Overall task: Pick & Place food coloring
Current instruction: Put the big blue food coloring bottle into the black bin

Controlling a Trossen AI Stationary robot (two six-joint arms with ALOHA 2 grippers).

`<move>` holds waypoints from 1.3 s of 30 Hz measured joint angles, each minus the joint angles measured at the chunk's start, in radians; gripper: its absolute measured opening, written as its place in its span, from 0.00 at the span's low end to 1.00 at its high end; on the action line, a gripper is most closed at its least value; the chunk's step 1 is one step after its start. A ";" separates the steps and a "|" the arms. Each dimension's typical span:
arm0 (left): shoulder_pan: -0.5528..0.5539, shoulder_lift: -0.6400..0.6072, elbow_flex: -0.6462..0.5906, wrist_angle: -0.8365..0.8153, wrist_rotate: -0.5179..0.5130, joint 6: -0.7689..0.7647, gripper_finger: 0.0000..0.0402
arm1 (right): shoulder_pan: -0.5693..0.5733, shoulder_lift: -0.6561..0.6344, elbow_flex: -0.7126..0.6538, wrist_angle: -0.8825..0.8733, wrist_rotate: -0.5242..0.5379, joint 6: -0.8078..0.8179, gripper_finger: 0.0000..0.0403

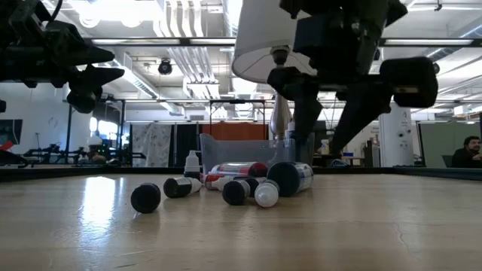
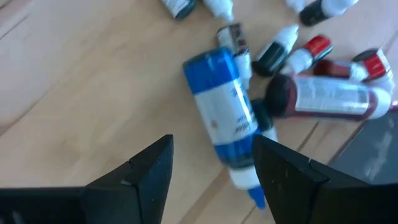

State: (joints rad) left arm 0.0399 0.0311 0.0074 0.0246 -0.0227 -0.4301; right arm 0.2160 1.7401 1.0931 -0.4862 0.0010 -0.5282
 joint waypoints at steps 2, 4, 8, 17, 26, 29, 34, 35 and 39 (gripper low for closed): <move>0.000 0.000 0.000 0.000 0.000 0.000 0.34 | 0.000 0.000 -0.025 0.058 0.002 0.000 0.52; 0.000 0.000 0.000 0.000 0.000 0.000 0.34 | 0.000 0.000 -0.043 0.120 0.021 0.000 0.52; 0.000 0.000 0.000 0.000 0.000 0.000 0.34 | -0.005 0.000 -0.074 0.161 0.048 -0.003 0.52; 0.000 0.002 0.000 0.000 0.000 0.000 0.34 | -0.010 0.072 -0.092 0.166 0.060 0.006 0.52; 0.000 0.007 0.000 0.000 0.000 0.000 0.34 | -0.010 0.070 -0.023 -0.124 0.097 0.246 0.52; 0.000 0.007 0.000 0.000 0.000 0.000 0.34 | -0.006 0.071 -0.029 -0.117 0.077 0.296 0.52; 0.000 0.007 0.000 0.000 0.000 0.000 0.34 | -0.004 0.071 -0.028 -0.070 0.067 0.337 0.52; 0.000 0.007 0.000 0.000 0.000 0.000 0.34 | -0.005 0.071 -0.028 -0.062 0.068 0.341 0.52; 0.000 0.007 0.000 0.000 0.000 0.000 0.34 | -0.005 0.071 -0.028 -0.061 0.069 0.347 0.52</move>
State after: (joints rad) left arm 0.0399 0.0380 0.0072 0.0246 -0.0228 -0.4303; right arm 0.2111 1.8107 1.0653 -0.5472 0.0704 -0.1814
